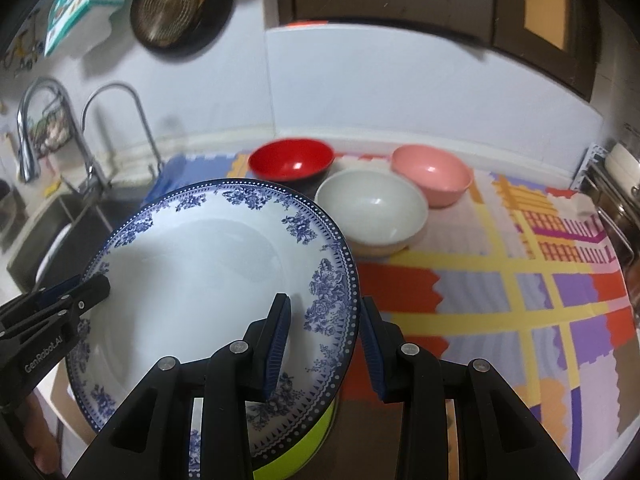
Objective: Organize plates and bowls
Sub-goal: 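Lift the blue-and-white plate with both grippers and carry it toward the lime-green plate, then lower the blue-and-white plate onto the lime-green plate and open both grippers, then move both grippers to the rim of the white bowl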
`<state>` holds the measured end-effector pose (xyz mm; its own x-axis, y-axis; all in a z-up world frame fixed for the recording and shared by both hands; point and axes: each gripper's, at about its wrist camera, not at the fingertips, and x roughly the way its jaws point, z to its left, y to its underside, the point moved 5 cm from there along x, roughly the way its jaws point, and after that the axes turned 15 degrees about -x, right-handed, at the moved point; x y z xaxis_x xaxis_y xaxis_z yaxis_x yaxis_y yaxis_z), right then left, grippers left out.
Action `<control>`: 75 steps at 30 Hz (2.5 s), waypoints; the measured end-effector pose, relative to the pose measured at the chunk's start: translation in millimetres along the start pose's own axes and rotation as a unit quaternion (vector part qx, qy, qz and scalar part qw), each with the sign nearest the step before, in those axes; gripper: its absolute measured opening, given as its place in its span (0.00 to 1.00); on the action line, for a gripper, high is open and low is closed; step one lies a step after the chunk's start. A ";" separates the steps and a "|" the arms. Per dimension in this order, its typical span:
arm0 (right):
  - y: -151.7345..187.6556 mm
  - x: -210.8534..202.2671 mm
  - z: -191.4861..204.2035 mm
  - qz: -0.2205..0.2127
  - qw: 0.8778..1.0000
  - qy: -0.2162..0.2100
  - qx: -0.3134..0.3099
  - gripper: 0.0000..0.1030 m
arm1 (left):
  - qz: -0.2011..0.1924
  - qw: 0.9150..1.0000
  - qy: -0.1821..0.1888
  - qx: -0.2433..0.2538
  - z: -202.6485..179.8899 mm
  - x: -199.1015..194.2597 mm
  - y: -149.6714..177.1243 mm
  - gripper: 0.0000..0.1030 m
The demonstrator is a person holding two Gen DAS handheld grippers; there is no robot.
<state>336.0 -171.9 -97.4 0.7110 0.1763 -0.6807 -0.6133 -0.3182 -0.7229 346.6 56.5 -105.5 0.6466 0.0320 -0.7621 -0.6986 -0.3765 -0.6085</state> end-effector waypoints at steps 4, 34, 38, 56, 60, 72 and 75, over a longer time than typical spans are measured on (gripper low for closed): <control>7.6 9.5 10.9 0.025 1.000 -0.009 -0.011 0.35 | 0.021 1.000 -0.007 0.006 5.8 7.5 8.3 0.33; 45.6 46.7 22.7 0.139 0.989 -0.035 -0.033 0.37 | 0.121 0.992 -0.035 0.025 10.5 43.9 46.9 0.33; 48.5 52.5 21.5 0.151 0.987 -0.040 -0.030 0.39 | 0.124 0.991 -0.039 0.029 9.3 46.3 48.3 0.35; 47.5 57.1 20.1 0.150 0.987 -0.050 -0.035 0.55 | 0.091 0.993 -0.053 0.044 3.0 41.6 37.4 0.71; 39.8 50.4 12.2 0.131 0.990 -0.036 -0.036 0.58 | 0.061 0.995 -0.055 0.059 -5.6 31.3 27.4 0.81; 23.9 38.3 -17.9 0.094 0.995 -0.014 -0.031 0.58 | 0.029 0.996 -0.016 0.083 -48.7 28.2 -1.0 0.88; 16.2 34.7 -33.3 0.080 0.997 -0.002 -0.022 0.58 | 0.023 0.996 -0.001 0.088 -63.3 28.4 -8.9 0.88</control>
<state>362.2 -202.0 -128.7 0.6046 0.1239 -0.7868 -0.7022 -0.3834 -0.6000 390.6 2.2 -107.7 0.6123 0.0212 -0.7903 -0.7702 -0.2099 -0.6023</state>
